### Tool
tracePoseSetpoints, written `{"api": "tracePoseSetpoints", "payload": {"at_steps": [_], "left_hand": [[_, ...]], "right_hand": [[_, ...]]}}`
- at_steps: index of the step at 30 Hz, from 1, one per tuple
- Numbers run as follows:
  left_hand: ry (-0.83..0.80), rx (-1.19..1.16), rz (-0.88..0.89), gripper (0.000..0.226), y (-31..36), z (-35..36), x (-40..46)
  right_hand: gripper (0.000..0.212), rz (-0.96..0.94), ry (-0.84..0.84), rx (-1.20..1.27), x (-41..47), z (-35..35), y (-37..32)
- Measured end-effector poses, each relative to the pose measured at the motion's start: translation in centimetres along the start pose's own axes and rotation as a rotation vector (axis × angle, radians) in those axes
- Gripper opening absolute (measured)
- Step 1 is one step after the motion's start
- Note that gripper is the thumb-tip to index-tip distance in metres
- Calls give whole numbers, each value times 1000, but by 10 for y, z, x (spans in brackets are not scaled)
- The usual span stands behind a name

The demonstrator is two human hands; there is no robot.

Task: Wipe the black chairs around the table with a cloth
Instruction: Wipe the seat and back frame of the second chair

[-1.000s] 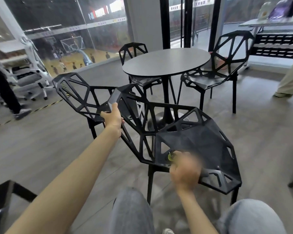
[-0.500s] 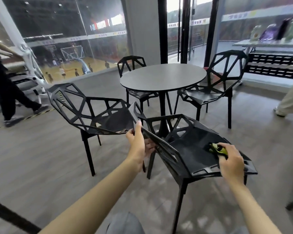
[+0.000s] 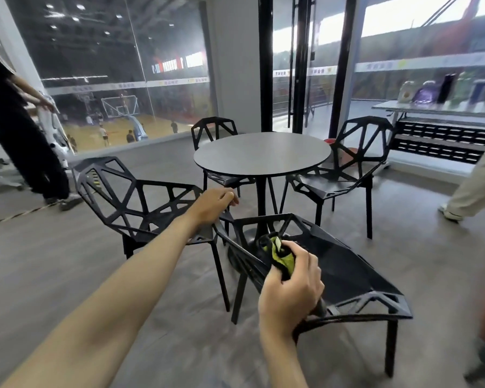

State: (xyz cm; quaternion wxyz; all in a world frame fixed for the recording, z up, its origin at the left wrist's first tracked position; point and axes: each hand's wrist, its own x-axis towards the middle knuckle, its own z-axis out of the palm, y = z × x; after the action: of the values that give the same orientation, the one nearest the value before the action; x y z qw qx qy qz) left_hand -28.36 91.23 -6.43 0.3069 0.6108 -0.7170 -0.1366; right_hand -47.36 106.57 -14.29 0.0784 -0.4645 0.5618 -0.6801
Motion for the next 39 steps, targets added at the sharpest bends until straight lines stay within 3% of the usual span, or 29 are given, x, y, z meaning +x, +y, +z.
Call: {"api": "tracePoseSetpoints", "payload": {"at_steps": [5,11,17,22,30,39], "left_hand": [[-366,227,-40,42,5,-2,31],[-377,319,-83,51,-5,1,40],[-585,729,-67,60,1,4,47],[-597,962,-165,75,-1,9,51],[-667,962,-289,64,26,17,31],[-749,929,-378,69,101,52,-55]], "right_hand": [[31,-37,0,-106,16,21,8],[28,-110,-43,-153,19,29,26],[25,-112,-74,-179,19,26,34],[26,-120,-93,-186,20,25,34],[31,-114,-74,-190,26,3,41],[43,-302,-14,-200,70,-103,80]]}}
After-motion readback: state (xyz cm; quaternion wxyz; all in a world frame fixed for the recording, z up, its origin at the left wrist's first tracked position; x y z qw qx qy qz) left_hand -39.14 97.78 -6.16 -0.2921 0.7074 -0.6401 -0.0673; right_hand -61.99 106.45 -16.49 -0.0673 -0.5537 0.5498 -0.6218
